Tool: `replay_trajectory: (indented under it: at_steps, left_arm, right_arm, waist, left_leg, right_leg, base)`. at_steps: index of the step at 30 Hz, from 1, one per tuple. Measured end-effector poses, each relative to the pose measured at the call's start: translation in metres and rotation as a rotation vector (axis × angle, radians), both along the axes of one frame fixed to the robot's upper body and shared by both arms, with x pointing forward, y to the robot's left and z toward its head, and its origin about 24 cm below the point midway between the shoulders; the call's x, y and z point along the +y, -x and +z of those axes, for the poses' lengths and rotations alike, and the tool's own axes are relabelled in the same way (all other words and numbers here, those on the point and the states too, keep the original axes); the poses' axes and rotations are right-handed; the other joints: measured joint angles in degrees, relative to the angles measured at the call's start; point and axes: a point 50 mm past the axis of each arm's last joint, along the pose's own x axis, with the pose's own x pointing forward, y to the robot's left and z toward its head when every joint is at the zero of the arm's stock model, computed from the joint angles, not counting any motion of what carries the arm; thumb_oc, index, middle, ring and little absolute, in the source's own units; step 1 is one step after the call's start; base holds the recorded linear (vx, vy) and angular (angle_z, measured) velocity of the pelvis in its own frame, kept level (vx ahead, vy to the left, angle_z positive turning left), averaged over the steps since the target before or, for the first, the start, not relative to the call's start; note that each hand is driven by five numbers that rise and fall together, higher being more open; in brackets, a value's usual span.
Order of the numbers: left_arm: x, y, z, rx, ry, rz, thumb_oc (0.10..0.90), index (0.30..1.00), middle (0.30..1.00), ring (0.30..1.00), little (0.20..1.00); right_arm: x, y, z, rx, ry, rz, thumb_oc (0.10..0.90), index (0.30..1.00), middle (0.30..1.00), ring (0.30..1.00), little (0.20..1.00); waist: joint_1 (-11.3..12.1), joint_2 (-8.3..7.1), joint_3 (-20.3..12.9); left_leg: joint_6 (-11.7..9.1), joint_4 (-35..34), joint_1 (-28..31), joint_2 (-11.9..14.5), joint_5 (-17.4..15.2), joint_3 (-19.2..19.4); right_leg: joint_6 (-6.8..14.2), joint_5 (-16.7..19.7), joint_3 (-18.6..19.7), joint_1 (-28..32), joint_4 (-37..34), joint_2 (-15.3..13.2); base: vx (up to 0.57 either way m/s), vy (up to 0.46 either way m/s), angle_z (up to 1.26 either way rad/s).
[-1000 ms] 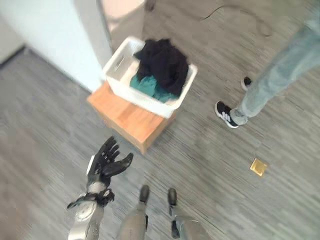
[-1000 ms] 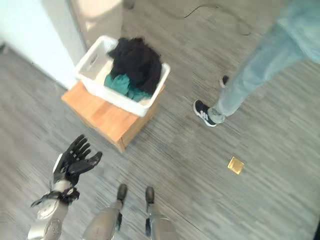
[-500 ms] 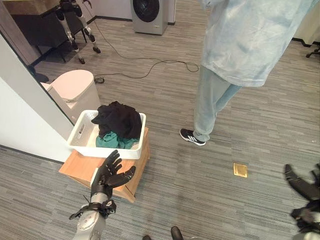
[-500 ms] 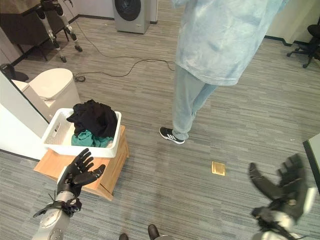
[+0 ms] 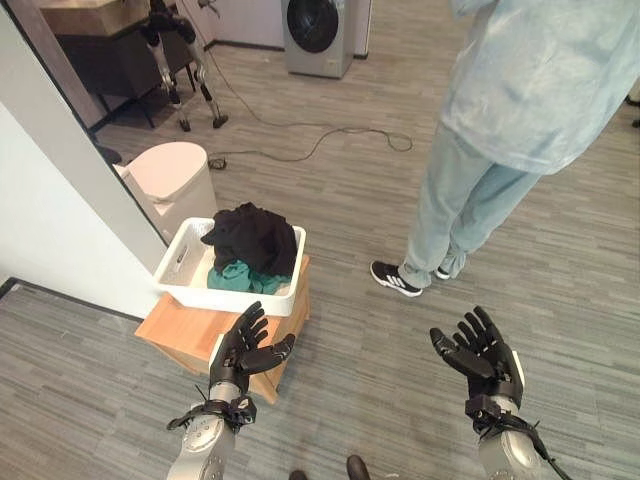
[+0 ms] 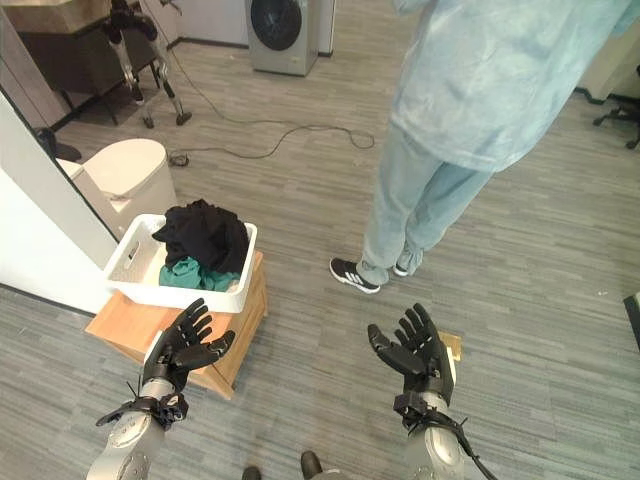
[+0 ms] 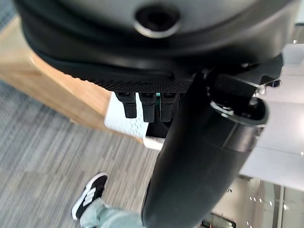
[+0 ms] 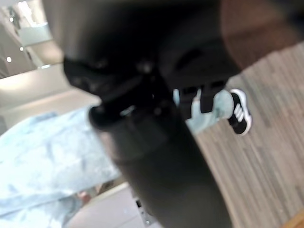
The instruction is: Pick up bed clothes into laundry basket.
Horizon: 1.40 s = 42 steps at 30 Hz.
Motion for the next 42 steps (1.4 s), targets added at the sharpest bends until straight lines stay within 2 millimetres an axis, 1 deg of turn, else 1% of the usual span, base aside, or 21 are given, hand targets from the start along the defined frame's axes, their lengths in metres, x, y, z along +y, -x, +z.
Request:
replay_trajectory:
  at_steps: [3,6,10,12,14,16,18,19,20,21,22,23,24,26,29,31,32,34,35,38,42]
  left_arm:
    - [-0.002,-0.011,0.007,-0.045,0.008,0.001,0.800,0.900,0.900,0.900,0.900]
    - [0.003,-0.017,0.012,-0.087,0.015,0.045,0.800,0.900,0.900,0.900,0.900]
    - [0.008,-0.018,0.016,-0.127,0.052,0.151,0.800,0.900,0.900,0.900,0.900]
    - [0.018,-0.010,0.011,-0.098,0.025,0.163,0.800,0.900,0.900,0.900,0.900]
    - [0.030,0.008,-0.001,-0.031,-0.023,0.165,0.800,0.900,0.900,0.900,0.900]
    - [0.034,0.019,-0.014,0.042,-0.054,0.120,0.800,0.900,0.900,0.900,0.900]
    - [0.034,0.022,-0.018,0.068,-0.066,0.118,0.800,0.900,0.900,0.900,0.900]
    - [0.032,0.019,-0.018,0.071,-0.062,0.106,0.800,0.900,0.900,0.900,0.900]
    - [0.025,0.015,-0.017,0.067,-0.042,0.086,0.800,0.900,0.900,0.900,0.900]
    - [0.023,0.014,-0.015,0.056,-0.033,0.083,0.800,0.900,0.900,0.900,0.900]
    - [0.018,0.011,-0.009,0.022,-0.019,0.075,0.800,0.900,0.900,0.900,0.900]
    - [-0.004,-0.018,0.007,-0.049,0.022,0.006,0.800,0.900,0.900,0.900,0.900]
    - [-0.038,-0.034,0.016,-0.094,0.108,-0.081,0.800,0.900,0.900,0.900,0.900]
    - [-0.055,-0.025,0.028,-0.190,0.182,-0.113,0.800,0.900,0.900,0.900,0.900]
    - [-0.042,-0.022,0.031,-0.197,0.132,-0.133,0.800,0.900,0.900,0.900,0.900]
    - [-0.024,-0.023,0.028,-0.176,0.055,-0.137,0.800,0.900,0.900,0.900,0.900]
    - [-0.019,-0.021,0.025,-0.161,0.044,-0.120,0.800,0.900,0.900,0.900,0.900]
    - [-0.008,-0.018,0.016,-0.109,-0.015,-0.113,0.800,0.900,0.900,0.900,0.900]
    - [0.004,-0.012,0.014,-0.089,-0.071,-0.106,0.800,0.900,0.900,0.900,0.900]
    - [0.039,-0.001,0.018,-0.074,-0.199,-0.026,0.800,0.900,0.900,0.900,0.900]
    - [0.048,0.003,0.020,-0.074,-0.231,0.043,0.800,0.900,0.900,0.900,0.900]
  right_arm:
    - [-0.002,0.006,0.008,-0.011,0.043,0.051,0.800,0.900,0.900,0.900,0.900]
    - [0.014,-0.008,0.021,-0.083,0.044,0.190,0.800,0.900,0.900,0.900,0.900]
    - [0.063,-0.039,0.053,-0.186,0.164,0.655,0.800,0.900,0.900,0.900,0.900]
    - [0.081,-0.049,0.065,-0.251,0.182,0.787,0.800,0.900,0.900,0.900,0.900]
    - [0.093,-0.051,0.065,-0.280,0.144,0.799,0.800,0.900,0.900,0.900,0.900]
    - [0.089,-0.040,0.054,-0.237,0.096,0.752,0.800,0.900,0.900,0.900,0.900]
    - [0.085,-0.034,0.054,-0.224,0.105,0.753,0.800,0.900,0.900,0.900,0.900]
    - [0.079,-0.030,0.053,-0.211,0.115,0.732,0.800,0.900,0.900,0.900,0.900]
    - [0.069,-0.024,0.049,-0.181,0.123,0.691,0.800,0.900,0.900,0.900,0.900]
    - [0.066,-0.023,0.049,-0.172,0.133,0.686,0.800,0.900,0.900,0.900,0.900]
    - [0.058,-0.022,0.051,-0.160,0.170,0.687,0.800,0.900,0.900,0.900,0.900]
    - [0.039,-0.003,0.048,-0.167,0.124,0.534,0.800,0.900,0.900,0.900,0.900]
    - [0.017,0.021,0.039,-0.146,0.076,0.328,0.800,0.900,0.900,0.900,0.900]
    - [0.008,0.020,0.024,-0.022,0.120,0.345,0.800,0.900,0.900,0.900,0.900]
    - [0.018,0.001,0.030,-0.046,0.166,0.425,0.800,0.900,0.900,0.900,0.900]
    - [0.027,-0.004,0.032,-0.088,0.135,0.428,0.800,0.900,0.900,0.900,0.900]
    - [0.029,-0.008,0.031,-0.090,0.133,0.438,0.800,0.900,0.900,0.900,0.900]
    - [0.030,-0.013,0.034,-0.111,0.118,0.427,0.800,0.900,0.900,0.900,0.900]
    - [0.035,-0.012,0.031,-0.102,0.102,0.440,0.800,0.900,0.900,0.900,0.900]
    - [0.051,-0.006,0.007,-0.035,0.015,0.446,0.800,0.900,0.900,0.900,0.900]
    - [0.058,-0.014,-0.001,0.018,0.022,0.502,0.800,0.900,0.900,0.900,0.900]
  waist:
    - [-0.09,0.02,1.22]
    - [3.12,0.55,2.29]
    - [6.35,1.74,4.96]
    - [8.75,0.31,6.99]
    - [9.97,-1.43,7.53]
    - [5.47,-4.82,8.04]
    - [4.78,-5.17,7.67]
    - [3.61,-5.04,7.81]
    - [0.82,-4.16,7.22]
    - [0.59,-3.33,6.89]
    - [0.08,-0.63,6.41]
    - [-1.77,0.01,8.45]
    - [-6.51,1.98,7.41]
    - [-4.45,4.36,2.99]
    - [-1.85,8.25,2.08]
    - [-2.10,6.07,1.86]
    - [-1.63,6.12,1.81]
    - [-0.84,7.04,1.98]
    - [0.02,5.83,1.82]
    - [1.51,-0.30,-0.70]
    - [6.05,-1.00,-0.44]
  left_leg:
    - [-1.21,0.44,-1.53,-0.71,1.90,-9.10]
    - [-2.04,2.08,-4.04,-0.86,4.49,-15.12]
    - [-7.04,5.95,-10.50,-0.84,5.86,-20.46]
    - [-3.00,15.61,-14.21,0.79,-0.26,-11.99]
    - [-2.32,22.86,-15.36,0.62,-2.43,-6.25]
    - [-1.68,34.06,-16.75,1.34,-5.52,5.04]
    - [-1.66,36.60,-16.62,4.98,-7.74,9.59]
    - [-3.38,36.28,-14.74,7.34,-9.45,12.96]
    - [-3.48,34.36,-12.51,10.12,-9.55,15.85]
    - [-2.42,32.81,-11.43,10.96,-8.57,15.73]
    - [-3.00,26.15,-7.67,11.60,-8.03,12.90]
    - [-4.01,28.73,-10.30,12.57,-14.42,18.36]
    - [-3.81,30.81,-15.17,13.57,-13.52,22.71]
    - [0.71,23.28,-16.43,11.77,-4.39,20.82]
    - [2.52,5.93,-13.22,8.23,5.09,14.59]
    - [2.32,5.06,-13.53,5.04,4.77,9.42]
    - [2.68,4.27,-13.18,5.13,4.33,9.33]
    - [5.22,1.67,-12.29,4.99,3.57,5.23]
    - [5.24,1.20,-11.20,5.00,5.61,5.12]
    - [1.91,-0.53,-9.64,4.16,8.22,0.05]
    - [-0.18,1.24,-9.84,6.40,7.67,-1.26]
  right_leg:
    - [-0.25,-1.44,-0.52,1.82,0.70,-0.10]
    - [-0.74,-3.03,-0.55,2.55,0.86,0.77]
    - [-6.79,-1.05,-5.57,3.70,-1.42,3.85]
    - [-8.38,-1.56,-10.33,3.74,-0.03,4.15]
    - [-9.40,-2.70,-16.39,3.43,1.83,2.29]
    - [-9.41,-3.43,-23.13,4.76,0.58,-1.37]
    - [-8.62,-3.54,-27.16,2.99,1.31,-2.55]
    - [-7.21,-3.90,-33.30,2.63,2.06,-4.84]
    - [-7.60,-4.85,-33.47,1.74,4.54,-5.64]
    - [-7.36,-6.23,-31.32,0.32,7.26,-5.90]
    - [-4.22,-11.77,-23.37,-3.95,14.27,-4.84]
    - [0.15,-11.80,-32.78,-0.02,14.81,-10.57]
    - [0.09,-11.90,-43.49,3.96,13.94,-11.70]
    - [-1.05,-14.26,-37.80,-1.52,23.08,-13.44]
    - [-0.28,-12.54,-34.02,-6.36,9.50,-8.26]
    - [-0.80,-3.65,-25.70,-4.44,5.23,-6.57]
    - [-0.78,-3.29,-22.23,-4.97,6.67,-6.79]
    - [3.33,-7.39,-3.47,-10.47,20.60,-4.29]
    - [5.42,-10.51,-2.16,-9.41,18.47,-5.85]
    - [2.32,-5.78,-2.88,-6.85,8.00,-6.57]
    - [1.38,-5.19,-7.45,-3.34,4.95,-4.67]
  base:
    - [-0.25,-0.195,1.48]
    - [-0.52,-0.422,1.41]
    - [-0.41,-0.282,1.61]
    - [-0.45,-0.083,1.33]
    - [-0.49,-0.062,1.41]
    - [-0.33,-0.045,1.91]
    - [-0.29,0.035,1.42]
    - [-0.22,0.048,2.25]
    - [0.00,-0.001,1.88]
    - [-0.36,0.291,1.70]
    - [-0.42,0.342,1.91]
    - [-0.46,0.434,4.38]
    - [-0.13,0.232,4.51]
    - [-0.10,0.232,2.49]
    - [-0.22,0.241,1.21]
    - [-0.20,0.213,1.50]
    - [-0.03,0.200,1.55]
    - [0.02,0.139,1.69]
    - [-0.02,0.094,1.64]
    - [-0.08,-0.026,1.37]
    - [-0.01,-0.042,0.59]
